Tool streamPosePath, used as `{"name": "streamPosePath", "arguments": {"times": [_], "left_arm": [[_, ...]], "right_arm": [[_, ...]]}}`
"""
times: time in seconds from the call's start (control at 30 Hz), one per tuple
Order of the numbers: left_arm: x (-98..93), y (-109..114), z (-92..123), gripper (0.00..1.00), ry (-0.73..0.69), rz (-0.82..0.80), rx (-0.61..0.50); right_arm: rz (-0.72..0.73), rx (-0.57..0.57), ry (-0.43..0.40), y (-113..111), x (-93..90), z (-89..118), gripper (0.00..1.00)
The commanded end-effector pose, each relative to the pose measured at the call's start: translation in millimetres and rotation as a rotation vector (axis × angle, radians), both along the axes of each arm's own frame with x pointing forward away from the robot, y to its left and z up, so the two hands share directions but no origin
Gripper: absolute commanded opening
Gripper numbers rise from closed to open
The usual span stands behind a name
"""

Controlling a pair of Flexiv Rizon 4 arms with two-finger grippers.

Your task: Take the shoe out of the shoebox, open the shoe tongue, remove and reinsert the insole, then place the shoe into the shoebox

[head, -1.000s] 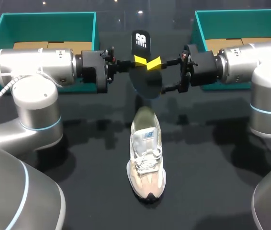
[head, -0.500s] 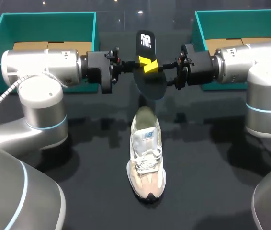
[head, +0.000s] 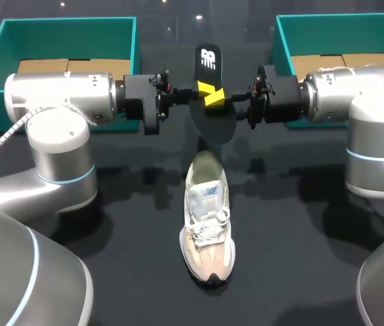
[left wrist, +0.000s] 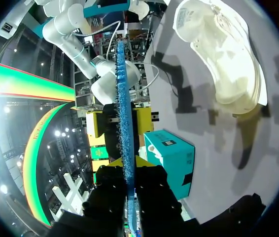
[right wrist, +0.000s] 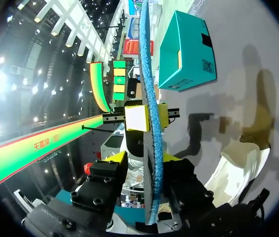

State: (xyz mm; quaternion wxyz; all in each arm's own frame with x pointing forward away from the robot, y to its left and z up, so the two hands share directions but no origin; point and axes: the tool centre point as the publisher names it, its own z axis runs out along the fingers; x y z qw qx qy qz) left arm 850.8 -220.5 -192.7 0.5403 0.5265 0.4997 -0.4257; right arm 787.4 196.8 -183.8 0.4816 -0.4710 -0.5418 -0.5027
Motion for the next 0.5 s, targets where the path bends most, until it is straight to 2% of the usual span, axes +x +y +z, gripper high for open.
{"name": "streamPosePath", "arguments": {"times": [0.03, 0.13, 0.17, 0.2, 0.47, 0.5], "left_arm": [[-2.0, 0.7, -0.4, 0.00, -0.002, 0.003, -0.003], [-4.1, 1.2, -0.2, 0.00, -0.003, -0.001, -0.005], [-4.7, 1.1, -0.3, 0.00, -0.003, -0.003, -0.005], [-5.4, 0.9, -0.6, 0.00, -0.003, -0.005, -0.005], [-8.9, 5.6, 2.1, 0.00, 0.039, -0.018, -0.021], [-9.4, 8.6, 4.0, 0.28, 0.057, -0.021, -0.024]], "right_arm": [[-0.001, 0.002, 0.001, 3.1, 0.4, -2.0, 0.24], [-0.003, 0.005, 0.001, 3.5, 0.4, -2.1, 0.15], [-0.006, 0.008, 0.000, 3.6, 0.5, -2.2, 0.05], [-0.008, 0.012, 0.000, 3.8, 0.5, -2.2, 0.00], [-0.022, 0.023, 0.005, 3.0, 2.6, -5.5, 0.00], [-0.025, 0.024, 0.007, 2.0, 2.4, -6.8, 0.00]]}}
